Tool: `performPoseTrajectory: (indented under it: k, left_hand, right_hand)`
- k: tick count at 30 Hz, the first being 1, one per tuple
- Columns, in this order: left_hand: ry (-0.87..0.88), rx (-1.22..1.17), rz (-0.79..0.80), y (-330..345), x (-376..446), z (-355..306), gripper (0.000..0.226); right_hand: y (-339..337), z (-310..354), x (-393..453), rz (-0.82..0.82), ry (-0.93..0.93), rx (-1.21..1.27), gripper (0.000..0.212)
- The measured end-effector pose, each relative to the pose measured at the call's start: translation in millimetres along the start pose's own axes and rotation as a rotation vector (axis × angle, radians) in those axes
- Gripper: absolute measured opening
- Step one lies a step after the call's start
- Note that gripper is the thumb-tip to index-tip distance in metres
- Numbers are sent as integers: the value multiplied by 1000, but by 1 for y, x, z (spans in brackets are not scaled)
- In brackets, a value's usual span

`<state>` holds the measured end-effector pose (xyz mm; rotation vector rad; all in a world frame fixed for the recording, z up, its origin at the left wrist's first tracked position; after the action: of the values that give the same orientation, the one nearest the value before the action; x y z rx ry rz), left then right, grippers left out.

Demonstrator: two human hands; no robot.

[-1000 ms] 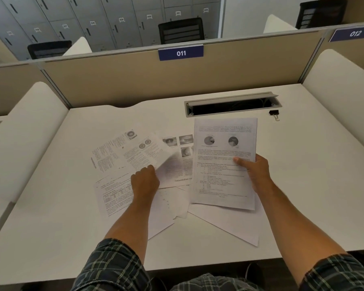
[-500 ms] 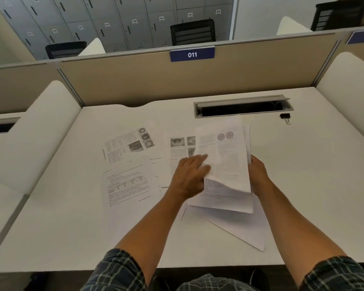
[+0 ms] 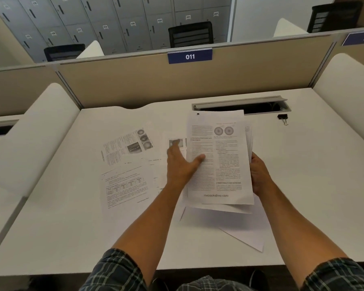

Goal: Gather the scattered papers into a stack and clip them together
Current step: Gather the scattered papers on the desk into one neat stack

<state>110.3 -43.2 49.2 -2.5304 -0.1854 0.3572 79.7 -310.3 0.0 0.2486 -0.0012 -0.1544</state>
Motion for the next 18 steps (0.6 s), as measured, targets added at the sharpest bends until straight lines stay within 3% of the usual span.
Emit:
performPoseTrajectory:
  k: [1, 3, 5, 9, 13, 18]
  left_hand:
    - [-81, -118, 75, 0, 6, 7, 98]
    - [-153, -386, 344, 9, 12, 12, 70]
    - [-131, -479, 508, 14, 9, 11, 48]
    - [-123, -495, 487, 15, 3, 10, 46]
    - [-72, -528, 537, 11, -2, 1, 49]
    - [63, -562, 489, -7, -10, -20, 44]
  right_hand:
    - [2, 3, 1, 25, -17, 4, 32]
    - [6, 8, 3, 49, -49, 28, 29]
    - [14, 13, 4, 53, -46, 60, 27]
    - [40, 23, 3, 131, 14, 125, 63]
    - [38, 41, 4, 85, -105, -61, 55]
    - [47, 73, 3, 105, -266, -100, 38]
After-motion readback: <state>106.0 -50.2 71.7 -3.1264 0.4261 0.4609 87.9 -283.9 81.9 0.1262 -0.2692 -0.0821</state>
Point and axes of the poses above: each hand's wrist, its own x-axis towards the middle knuckle, its own y-axis out of the palm, z = x × y, the point moved 8 cm from there along x, towards the middle knuckle, and after that the axes turned 11 degrees about -y, right-handed, at the moved point
